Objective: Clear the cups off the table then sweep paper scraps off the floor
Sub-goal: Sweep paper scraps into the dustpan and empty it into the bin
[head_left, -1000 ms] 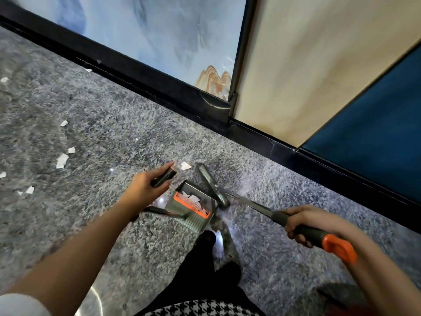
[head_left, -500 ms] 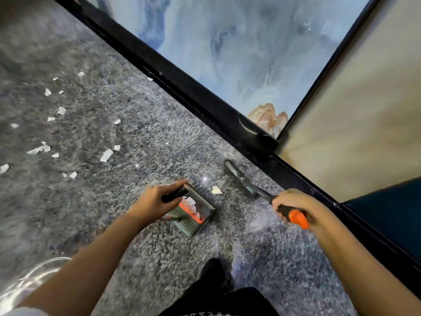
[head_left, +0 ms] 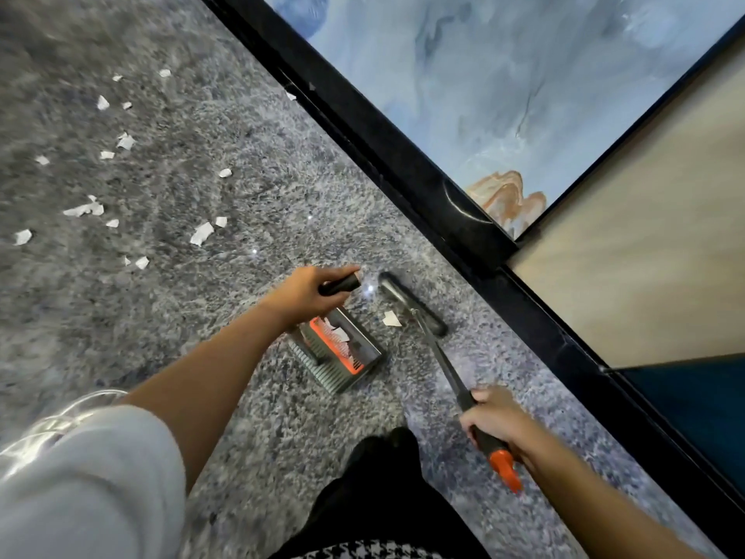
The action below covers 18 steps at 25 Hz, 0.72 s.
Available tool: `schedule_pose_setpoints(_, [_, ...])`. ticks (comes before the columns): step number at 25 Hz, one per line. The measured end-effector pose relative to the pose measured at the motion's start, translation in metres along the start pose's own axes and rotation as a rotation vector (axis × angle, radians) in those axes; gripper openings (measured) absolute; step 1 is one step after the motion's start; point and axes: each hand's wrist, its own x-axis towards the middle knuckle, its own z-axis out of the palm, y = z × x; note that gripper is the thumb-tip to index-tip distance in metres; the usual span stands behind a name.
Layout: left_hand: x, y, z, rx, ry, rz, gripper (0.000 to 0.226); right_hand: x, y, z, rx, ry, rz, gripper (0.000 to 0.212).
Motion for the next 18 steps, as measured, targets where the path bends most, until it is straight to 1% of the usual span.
schedule_pose_setpoints(3, [0.009,-0.002,-0.003,0.039,0.0,0.012,0.048,-0.016,-0.003,-0.004,-0.086,-0.091,-0.028,0.025])
schedule_pose_setpoints(5, [0.007,-0.004,-0.004,0.06,0.017,0.029,0.049,-0.025,-0.006,-0.011,-0.097,-0.16,-0.049,0.023])
schedule_pose_setpoints(6, [0.005,-0.005,-0.005,0.068,0.018,0.031,0.05,-0.027,-0.008,-0.017,-0.083,-0.191,-0.056,0.024])
schedule_pose_setpoints(9, [-0.006,-0.006,-0.005,0.09,0.028,0.028,0.053,-0.032,-0.011,-0.048,-0.014,-0.252,-0.076,0.035])
schedule_pose_setpoints(12, [-0.024,-0.011,-0.003,0.104,0.075,-0.007,0.057,-0.031,-0.012,-0.071,0.05,-0.292,-0.084,0.038])
schedule_pose_setpoints(15, [-0.045,-0.024,-0.002,0.08,0.245,-0.089,0.054,-0.027,-0.024,-0.077,0.075,-0.335,-0.106,0.035])
schedule_pose_setpoints(18, [-0.067,-0.039,-0.02,-0.043,0.523,-0.284,0.049,-0.017,-0.059,-0.077,0.061,-0.363,-0.148,0.035])
